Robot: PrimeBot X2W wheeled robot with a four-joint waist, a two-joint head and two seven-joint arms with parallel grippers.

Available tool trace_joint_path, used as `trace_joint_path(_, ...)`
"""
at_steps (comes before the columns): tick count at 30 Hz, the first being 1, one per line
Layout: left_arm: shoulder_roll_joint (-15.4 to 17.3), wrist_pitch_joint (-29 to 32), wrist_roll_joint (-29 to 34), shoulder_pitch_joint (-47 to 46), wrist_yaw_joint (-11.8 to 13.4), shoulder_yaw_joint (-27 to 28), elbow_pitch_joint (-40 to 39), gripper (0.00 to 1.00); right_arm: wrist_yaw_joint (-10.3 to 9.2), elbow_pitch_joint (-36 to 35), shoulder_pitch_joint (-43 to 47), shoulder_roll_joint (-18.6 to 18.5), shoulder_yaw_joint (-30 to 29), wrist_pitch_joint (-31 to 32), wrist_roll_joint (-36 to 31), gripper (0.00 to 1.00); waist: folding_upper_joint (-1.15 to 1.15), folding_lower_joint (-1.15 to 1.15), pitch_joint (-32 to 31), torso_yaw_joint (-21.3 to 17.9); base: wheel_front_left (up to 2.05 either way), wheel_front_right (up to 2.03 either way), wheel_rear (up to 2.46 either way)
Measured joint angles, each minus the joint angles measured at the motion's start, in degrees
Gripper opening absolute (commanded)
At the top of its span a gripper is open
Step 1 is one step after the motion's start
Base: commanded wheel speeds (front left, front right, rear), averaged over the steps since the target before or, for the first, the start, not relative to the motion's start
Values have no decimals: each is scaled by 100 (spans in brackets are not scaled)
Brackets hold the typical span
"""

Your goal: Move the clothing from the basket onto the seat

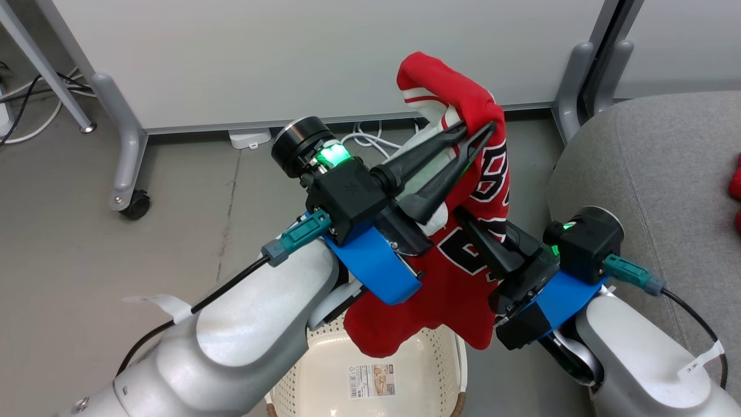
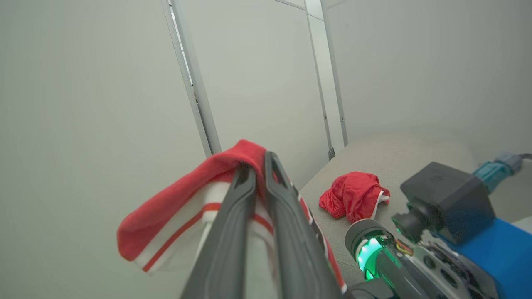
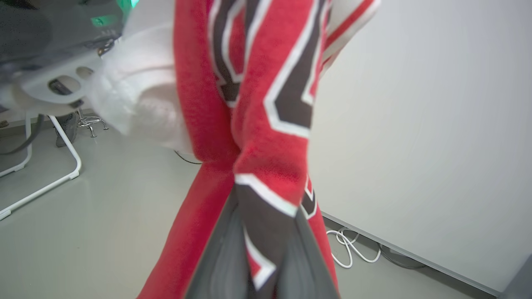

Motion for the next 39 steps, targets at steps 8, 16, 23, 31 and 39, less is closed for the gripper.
trace_joint_path(8,-2,-2,25,47,0,-40,130,100,-1,-35,131,94,-456,1,-60,0,0,0,48,10,0,0,0)
trace_joint_path(16,14,-5,41,91,0,-67,189,100,-1,-130,291,178,-989,1,-169,0,0,0,131,-44,0,0,0)
trace_joint_path(23,51,-5,82,108,0,-86,209,100,-1,-245,488,274,-1397,1,-319,0,0,0,285,-248,0,0,0)
trace_joint_path(31,91,-5,82,101,0,-261,279,100,-1,-357,646,426,-1753,1,-416,0,0,0,480,-546,0,0,0)
trace_joint_path(39,163,-5,22,-58,0,-630,383,100,-1,-491,846,649,-2235,1,-550,0,0,0,766,-1050,0,0,0)
